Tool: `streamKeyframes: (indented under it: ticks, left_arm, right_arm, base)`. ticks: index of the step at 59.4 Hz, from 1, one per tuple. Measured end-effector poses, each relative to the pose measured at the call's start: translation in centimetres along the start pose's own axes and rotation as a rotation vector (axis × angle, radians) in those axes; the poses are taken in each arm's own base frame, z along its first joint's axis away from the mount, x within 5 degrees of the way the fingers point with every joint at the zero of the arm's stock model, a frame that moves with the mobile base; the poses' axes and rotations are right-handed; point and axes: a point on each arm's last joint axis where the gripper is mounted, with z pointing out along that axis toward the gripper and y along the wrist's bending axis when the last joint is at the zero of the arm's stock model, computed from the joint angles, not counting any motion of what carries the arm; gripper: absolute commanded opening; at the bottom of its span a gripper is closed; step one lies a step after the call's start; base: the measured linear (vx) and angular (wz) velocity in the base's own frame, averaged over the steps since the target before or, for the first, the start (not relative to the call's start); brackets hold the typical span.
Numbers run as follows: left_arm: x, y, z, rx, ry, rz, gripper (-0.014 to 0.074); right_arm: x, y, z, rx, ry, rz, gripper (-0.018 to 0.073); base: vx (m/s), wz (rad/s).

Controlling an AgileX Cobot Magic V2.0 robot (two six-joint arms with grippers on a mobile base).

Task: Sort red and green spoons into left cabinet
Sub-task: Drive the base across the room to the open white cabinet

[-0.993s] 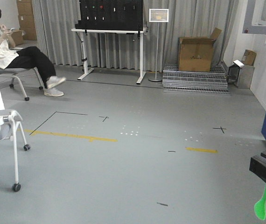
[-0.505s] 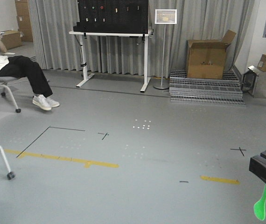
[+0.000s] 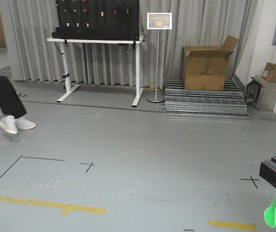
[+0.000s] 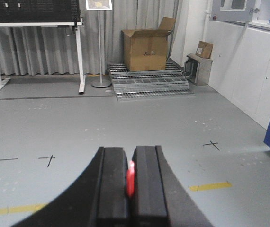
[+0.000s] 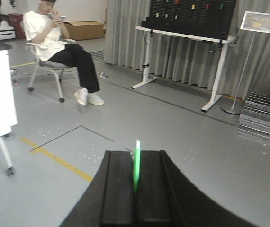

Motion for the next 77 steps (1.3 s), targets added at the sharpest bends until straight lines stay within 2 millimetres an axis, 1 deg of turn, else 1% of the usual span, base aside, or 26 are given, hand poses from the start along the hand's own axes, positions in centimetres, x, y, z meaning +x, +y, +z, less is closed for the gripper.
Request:
streamKeyframes:
  ticks: [77]
  left_arm:
    - [0.00, 0.00, 0.00, 0.000, 0.000, 0.000, 0.0002]
  right_arm:
    - [0.02, 0.01, 0.00, -0.001, 0.002, 0.000, -0.0004]
  base:
    - [0.72, -0.08]
